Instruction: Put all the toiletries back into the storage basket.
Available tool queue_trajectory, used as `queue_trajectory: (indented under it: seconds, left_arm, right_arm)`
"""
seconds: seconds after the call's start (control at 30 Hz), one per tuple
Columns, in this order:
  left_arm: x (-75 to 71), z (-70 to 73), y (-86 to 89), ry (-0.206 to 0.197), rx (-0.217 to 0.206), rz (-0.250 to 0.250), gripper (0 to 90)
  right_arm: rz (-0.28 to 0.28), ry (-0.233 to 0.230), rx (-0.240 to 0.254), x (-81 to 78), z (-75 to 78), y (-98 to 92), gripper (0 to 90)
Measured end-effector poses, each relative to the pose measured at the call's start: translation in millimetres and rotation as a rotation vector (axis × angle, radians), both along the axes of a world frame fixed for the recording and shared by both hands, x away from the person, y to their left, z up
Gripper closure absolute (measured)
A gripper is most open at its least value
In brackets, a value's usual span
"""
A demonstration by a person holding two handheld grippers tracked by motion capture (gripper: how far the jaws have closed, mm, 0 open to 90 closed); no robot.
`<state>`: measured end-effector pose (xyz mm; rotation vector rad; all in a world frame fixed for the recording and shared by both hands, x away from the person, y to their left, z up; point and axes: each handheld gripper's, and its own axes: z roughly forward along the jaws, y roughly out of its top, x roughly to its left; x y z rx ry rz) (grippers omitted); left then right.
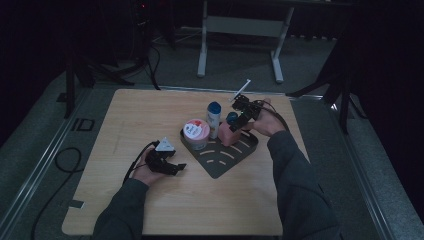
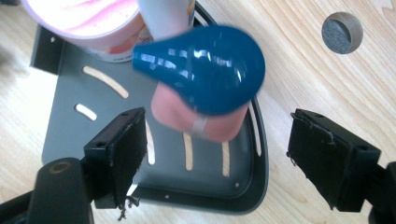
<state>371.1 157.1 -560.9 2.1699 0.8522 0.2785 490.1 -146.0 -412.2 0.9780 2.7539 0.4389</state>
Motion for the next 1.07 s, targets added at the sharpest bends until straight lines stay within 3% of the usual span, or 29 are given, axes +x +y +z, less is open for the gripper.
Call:
queue_trajectory:
  seconds: [0.43, 1.07]
  left_arm:
    - [0.1, -0.1, 0.1, 0.000, -0.002, 0.000, 25.2]
    - [0.3, -0.1, 0.0, -0.001, 0.000, 0.000, 25.2]
  right_arm:
    - [0.020, -0.031, 0.027, -17.1, 0.1, -22.4, 18.6]
    - [-0.012, -0.045, 0.068, -29.8, -8.7, -53.6, 18.8]
